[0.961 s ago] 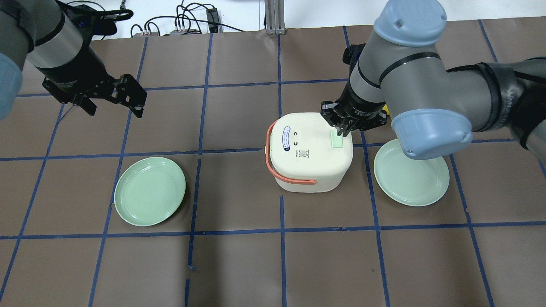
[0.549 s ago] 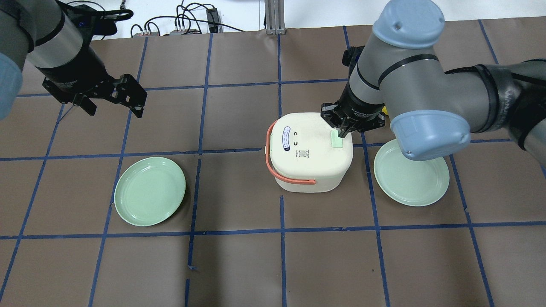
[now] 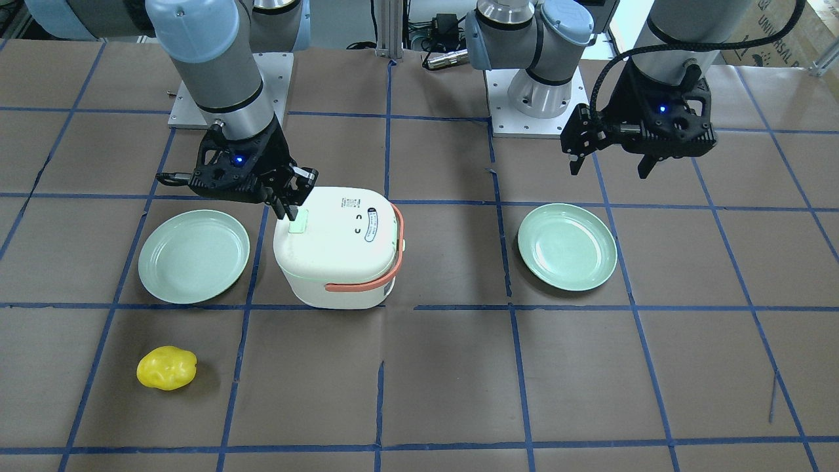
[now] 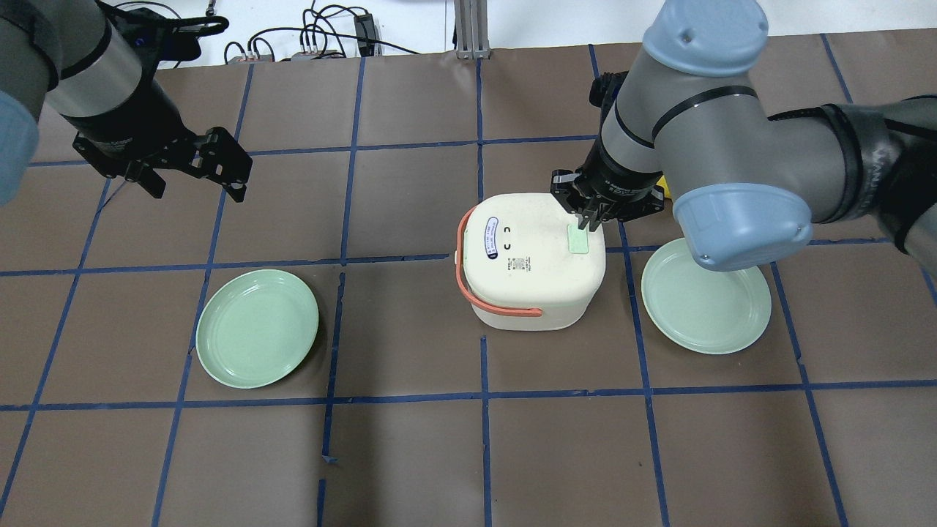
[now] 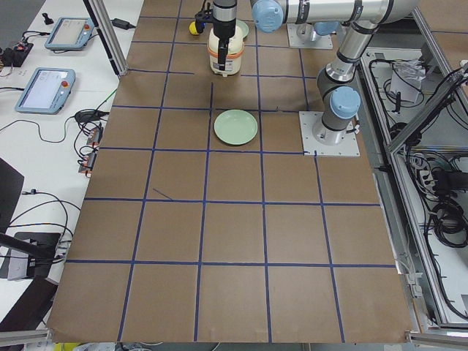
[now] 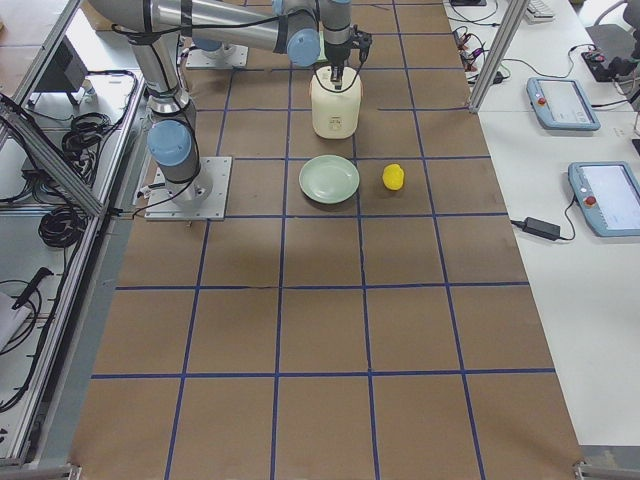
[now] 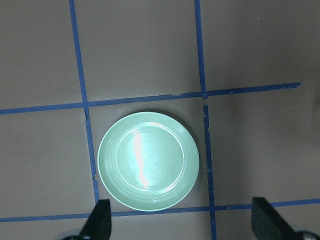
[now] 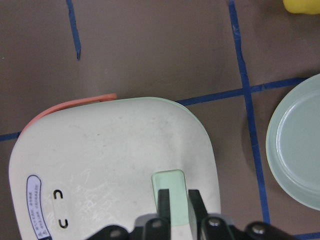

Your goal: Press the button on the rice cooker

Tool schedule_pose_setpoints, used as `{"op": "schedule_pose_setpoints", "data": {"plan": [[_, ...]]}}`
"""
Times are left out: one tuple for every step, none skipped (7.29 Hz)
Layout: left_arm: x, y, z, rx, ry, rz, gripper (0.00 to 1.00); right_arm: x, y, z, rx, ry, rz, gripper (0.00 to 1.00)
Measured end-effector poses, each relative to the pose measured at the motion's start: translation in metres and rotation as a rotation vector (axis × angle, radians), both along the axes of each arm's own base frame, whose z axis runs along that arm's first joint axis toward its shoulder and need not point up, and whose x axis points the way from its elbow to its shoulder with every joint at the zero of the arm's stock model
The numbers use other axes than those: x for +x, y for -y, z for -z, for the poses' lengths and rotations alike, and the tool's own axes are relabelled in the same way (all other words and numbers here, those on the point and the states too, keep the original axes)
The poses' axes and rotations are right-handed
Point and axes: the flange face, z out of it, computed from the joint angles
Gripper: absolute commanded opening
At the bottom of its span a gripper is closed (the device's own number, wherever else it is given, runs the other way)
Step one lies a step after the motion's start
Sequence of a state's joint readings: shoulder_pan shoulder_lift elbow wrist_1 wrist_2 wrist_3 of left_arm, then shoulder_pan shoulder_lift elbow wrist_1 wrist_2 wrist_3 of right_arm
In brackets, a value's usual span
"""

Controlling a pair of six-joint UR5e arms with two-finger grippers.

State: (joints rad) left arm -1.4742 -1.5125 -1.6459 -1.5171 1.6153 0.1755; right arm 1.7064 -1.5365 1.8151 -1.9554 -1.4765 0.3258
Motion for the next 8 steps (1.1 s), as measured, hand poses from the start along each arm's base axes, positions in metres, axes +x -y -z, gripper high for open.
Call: {"op": "schedule_pose_setpoints", "data": {"plan": [[0.000, 0.000, 0.000, 0.000, 0.000, 0.000, 1.00, -0.004, 0.004, -0.011, -0.005, -0.005, 0.006, 0.93], [0.000, 0.000, 0.000, 0.000, 0.000, 0.000, 1.00, -0.006, 0.008, -0.024, 0.008, -0.010, 0.007, 0.91], [0.000, 0.000, 0.000, 0.000, 0.000, 0.000, 1.00, -0.004, 0.010, -0.036, 0.024, -0.010, 0.006, 0.84], [0.000, 0.000, 0.000, 0.000, 0.000, 0.000, 1.00, 0.001, 0.009, -0.038, 0.037, -0.004, 0.014, 0.80], [0.000, 0.000, 0.000, 0.000, 0.000, 0.000, 1.00, 0.005, 0.007, -0.035, 0.049, -0.001, 0.027, 0.84], [0.000, 0.000, 0.000, 0.000, 0.000, 0.000, 1.00, 0.009, 0.008, -0.035, 0.043, -0.002, 0.030, 0.95], [0.000, 0.000, 0.000, 0.000, 0.000, 0.000, 1.00, 0.008, 0.012, -0.040, 0.025, -0.007, 0.020, 0.98], [0.000, 0.000, 0.000, 0.000, 0.000, 0.001, 1.00, 0.001, 0.018, -0.044, 0.008, -0.021, -0.009, 1.00]]}}
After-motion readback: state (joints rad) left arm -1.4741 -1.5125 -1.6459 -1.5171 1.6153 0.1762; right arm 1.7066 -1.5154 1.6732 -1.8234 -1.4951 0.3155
